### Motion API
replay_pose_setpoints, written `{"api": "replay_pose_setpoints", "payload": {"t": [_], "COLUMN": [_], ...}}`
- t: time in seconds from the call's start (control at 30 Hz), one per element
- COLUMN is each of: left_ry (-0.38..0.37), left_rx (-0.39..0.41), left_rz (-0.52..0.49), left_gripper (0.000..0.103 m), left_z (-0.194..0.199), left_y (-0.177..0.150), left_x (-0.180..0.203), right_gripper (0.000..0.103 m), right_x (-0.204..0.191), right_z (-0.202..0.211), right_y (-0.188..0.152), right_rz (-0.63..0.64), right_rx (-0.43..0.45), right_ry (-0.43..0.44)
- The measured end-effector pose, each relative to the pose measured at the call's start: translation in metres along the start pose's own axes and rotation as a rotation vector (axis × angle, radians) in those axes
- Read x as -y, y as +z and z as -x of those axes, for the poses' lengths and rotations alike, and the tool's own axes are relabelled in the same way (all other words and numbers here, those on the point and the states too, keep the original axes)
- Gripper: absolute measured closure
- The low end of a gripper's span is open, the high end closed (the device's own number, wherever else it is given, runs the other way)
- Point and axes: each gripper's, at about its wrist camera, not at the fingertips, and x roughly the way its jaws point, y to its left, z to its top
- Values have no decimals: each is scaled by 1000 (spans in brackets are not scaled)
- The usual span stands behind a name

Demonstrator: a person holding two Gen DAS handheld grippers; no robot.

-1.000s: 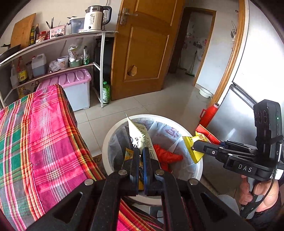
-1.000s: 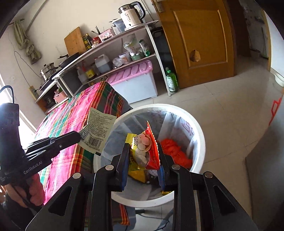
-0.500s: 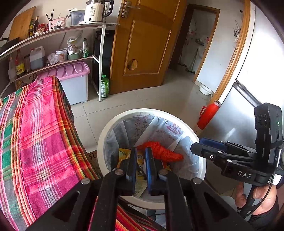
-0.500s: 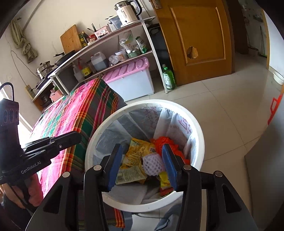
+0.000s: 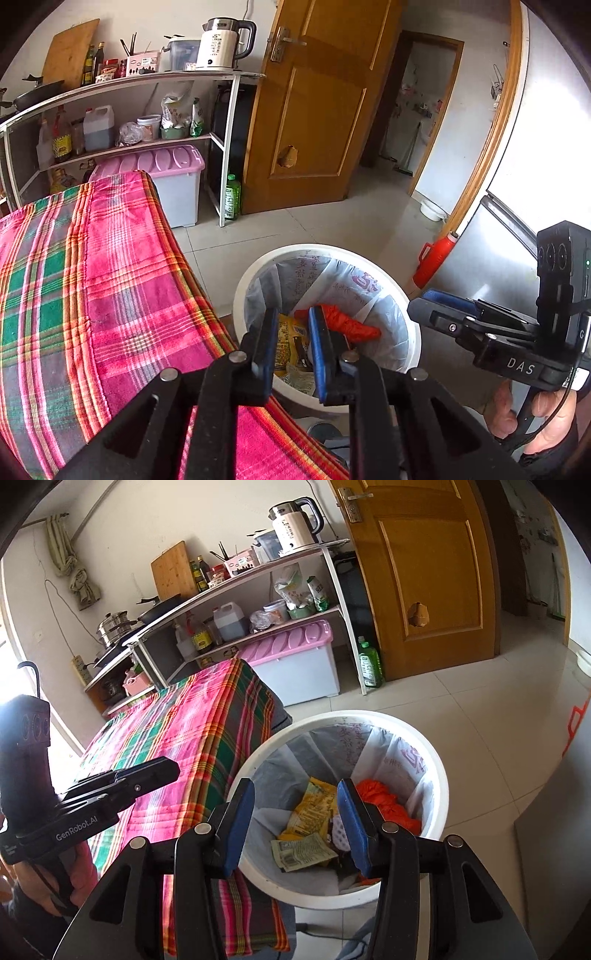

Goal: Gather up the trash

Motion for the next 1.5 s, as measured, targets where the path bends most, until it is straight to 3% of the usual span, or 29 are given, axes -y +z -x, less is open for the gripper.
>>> {"api": "replay_pose_setpoints", "payload": {"t": [0.4,0.53,0.8,1.5], "left_ry": [67,99,151,239], "left_rx": [76,94,122,155], "left_rz": [41,60,71,80], "left_gripper": [75,67,60,53], "left_z": [53,69,98,152], "left_y": [-19,-28,-52,-113], "left_x": [-19,-26,-33,-23], "right_gripper": [55,55,55,55], "right_x": [-62,-81,-113,-146], "right_z": [19,23,38,86], "right_y": [-17,-26,-49,-113], "right_rz": [98,134,201,264], "right_rx": [33,33,47,98], "right_ry": [21,36,37,-46]}}
